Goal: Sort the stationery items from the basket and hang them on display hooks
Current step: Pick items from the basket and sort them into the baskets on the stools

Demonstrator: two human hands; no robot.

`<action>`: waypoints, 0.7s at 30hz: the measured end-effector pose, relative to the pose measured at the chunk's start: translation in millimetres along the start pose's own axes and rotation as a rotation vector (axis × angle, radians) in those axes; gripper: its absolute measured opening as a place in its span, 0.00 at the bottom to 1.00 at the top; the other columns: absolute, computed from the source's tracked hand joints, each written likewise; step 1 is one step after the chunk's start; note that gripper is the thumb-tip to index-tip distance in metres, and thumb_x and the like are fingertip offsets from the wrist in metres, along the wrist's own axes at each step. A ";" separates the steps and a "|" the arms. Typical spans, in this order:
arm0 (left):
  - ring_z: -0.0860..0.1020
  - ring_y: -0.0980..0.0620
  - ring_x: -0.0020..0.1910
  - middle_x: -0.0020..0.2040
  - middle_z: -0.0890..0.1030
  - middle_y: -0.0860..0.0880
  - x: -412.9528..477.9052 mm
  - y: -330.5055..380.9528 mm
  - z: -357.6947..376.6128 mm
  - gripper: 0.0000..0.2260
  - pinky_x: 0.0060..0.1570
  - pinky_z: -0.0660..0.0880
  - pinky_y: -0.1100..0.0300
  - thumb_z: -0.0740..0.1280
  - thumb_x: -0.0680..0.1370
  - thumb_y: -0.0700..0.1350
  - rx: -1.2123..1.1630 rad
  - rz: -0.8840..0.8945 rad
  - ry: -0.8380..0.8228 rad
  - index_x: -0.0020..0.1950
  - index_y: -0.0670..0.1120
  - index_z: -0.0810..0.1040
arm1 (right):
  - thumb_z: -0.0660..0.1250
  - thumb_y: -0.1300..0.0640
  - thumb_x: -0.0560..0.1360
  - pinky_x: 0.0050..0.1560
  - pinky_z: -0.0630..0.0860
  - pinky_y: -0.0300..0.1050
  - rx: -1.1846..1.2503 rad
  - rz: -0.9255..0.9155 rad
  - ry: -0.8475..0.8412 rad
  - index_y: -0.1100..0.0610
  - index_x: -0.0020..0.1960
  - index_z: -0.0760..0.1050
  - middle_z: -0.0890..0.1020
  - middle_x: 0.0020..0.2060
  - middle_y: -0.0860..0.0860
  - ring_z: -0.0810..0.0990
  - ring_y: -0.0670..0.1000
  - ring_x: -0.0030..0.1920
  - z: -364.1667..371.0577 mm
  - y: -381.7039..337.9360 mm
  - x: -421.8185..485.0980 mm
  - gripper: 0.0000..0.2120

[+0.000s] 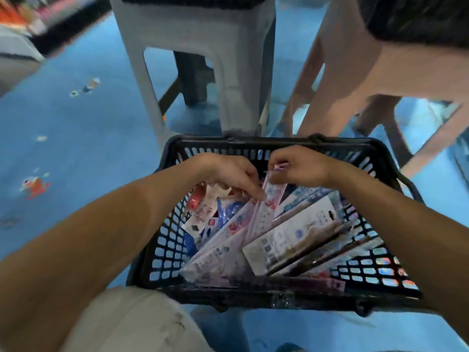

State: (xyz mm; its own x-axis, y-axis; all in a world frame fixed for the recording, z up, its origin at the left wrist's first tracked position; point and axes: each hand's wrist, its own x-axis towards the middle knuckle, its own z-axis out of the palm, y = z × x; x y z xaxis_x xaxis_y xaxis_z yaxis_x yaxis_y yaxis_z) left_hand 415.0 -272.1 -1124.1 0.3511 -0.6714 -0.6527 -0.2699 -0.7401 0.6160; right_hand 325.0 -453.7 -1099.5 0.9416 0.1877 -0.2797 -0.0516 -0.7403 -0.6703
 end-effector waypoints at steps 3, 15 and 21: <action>0.82 0.47 0.60 0.59 0.86 0.48 -6.9 10.6 2.8 0.18 0.64 0.78 0.49 0.76 0.76 0.55 -0.245 0.074 -0.028 0.62 0.48 0.81 | 0.70 0.68 0.78 0.41 0.77 0.44 0.508 0.039 0.171 0.62 0.48 0.75 0.77 0.40 0.56 0.77 0.49 0.40 -8.8 -9.6 -11.1 0.05; 0.86 0.46 0.51 0.57 0.86 0.43 -28.0 -21.7 -4.3 0.26 0.48 0.83 0.53 0.62 0.80 0.67 -0.827 0.064 -0.170 0.62 0.48 0.86 | 0.70 0.72 0.75 0.49 0.83 0.48 1.154 0.147 0.502 0.64 0.61 0.77 0.86 0.51 0.58 0.86 0.54 0.47 5.4 -17.6 -9.5 0.15; 0.84 0.41 0.60 0.63 0.84 0.41 -29.9 -33.5 -3.9 0.22 0.60 0.81 0.45 0.69 0.80 0.59 -0.821 0.083 -0.037 0.69 0.48 0.76 | 0.71 0.61 0.79 0.35 0.76 0.37 0.975 0.264 0.331 0.53 0.51 0.81 0.88 0.41 0.49 0.85 0.46 0.37 28.6 -14.8 -11.3 0.04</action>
State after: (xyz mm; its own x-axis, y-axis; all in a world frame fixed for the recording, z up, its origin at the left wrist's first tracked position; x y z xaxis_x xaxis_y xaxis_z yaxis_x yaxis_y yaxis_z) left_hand 417.0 -227.0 -1123.5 0.3252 -0.7339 -0.5964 0.4528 -0.4328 0.7795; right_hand 305.7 -426.4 -1106.1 0.8977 -0.1972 -0.3939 -0.3737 0.1326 -0.9180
